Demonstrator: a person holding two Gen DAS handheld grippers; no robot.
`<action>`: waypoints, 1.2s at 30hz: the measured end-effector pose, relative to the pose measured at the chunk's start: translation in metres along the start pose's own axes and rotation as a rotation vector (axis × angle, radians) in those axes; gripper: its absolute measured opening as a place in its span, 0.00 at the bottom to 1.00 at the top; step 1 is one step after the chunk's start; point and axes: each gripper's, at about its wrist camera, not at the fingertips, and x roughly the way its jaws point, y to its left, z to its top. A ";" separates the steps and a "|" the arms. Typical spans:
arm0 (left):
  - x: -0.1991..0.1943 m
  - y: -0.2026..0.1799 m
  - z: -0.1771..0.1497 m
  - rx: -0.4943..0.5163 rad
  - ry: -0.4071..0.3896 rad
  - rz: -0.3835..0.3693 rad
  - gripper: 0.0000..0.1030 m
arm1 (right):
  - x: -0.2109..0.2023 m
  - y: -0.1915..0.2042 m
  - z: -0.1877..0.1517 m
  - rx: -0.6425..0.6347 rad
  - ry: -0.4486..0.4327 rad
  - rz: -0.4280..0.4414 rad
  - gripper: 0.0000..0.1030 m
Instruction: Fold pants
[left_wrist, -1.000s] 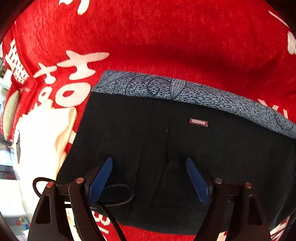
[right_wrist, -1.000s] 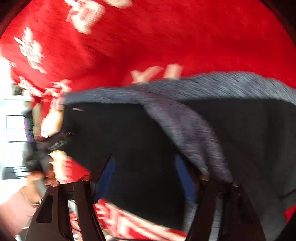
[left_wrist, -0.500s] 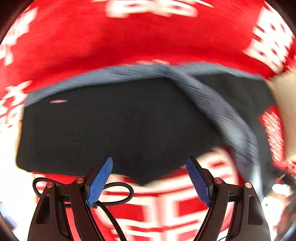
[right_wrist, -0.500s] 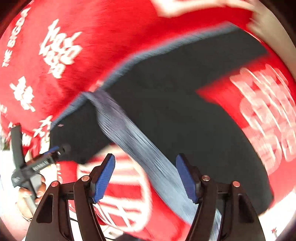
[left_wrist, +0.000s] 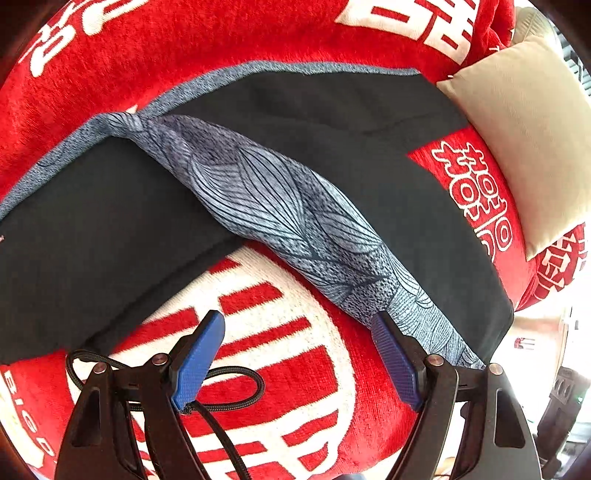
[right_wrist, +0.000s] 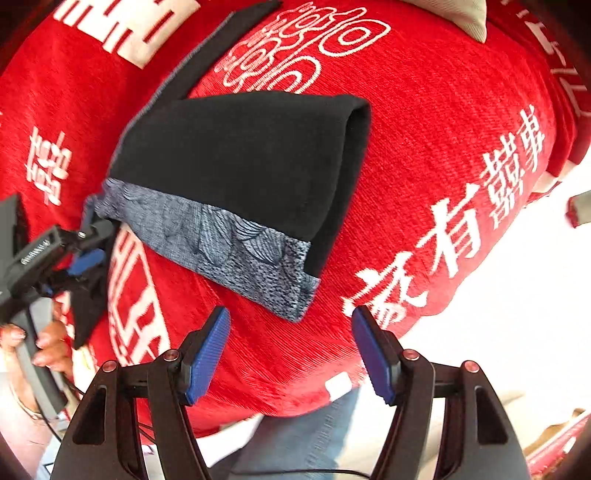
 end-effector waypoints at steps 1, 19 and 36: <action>0.004 -0.003 0.002 0.001 0.002 0.003 0.80 | 0.000 0.000 0.000 -0.008 -0.013 0.014 0.70; 0.018 -0.038 0.023 -0.084 0.075 -0.134 0.27 | -0.038 0.028 0.082 -0.087 0.075 0.356 0.03; -0.058 0.002 0.098 -0.273 -0.161 0.138 0.27 | -0.057 0.128 0.385 -0.429 -0.082 0.194 0.03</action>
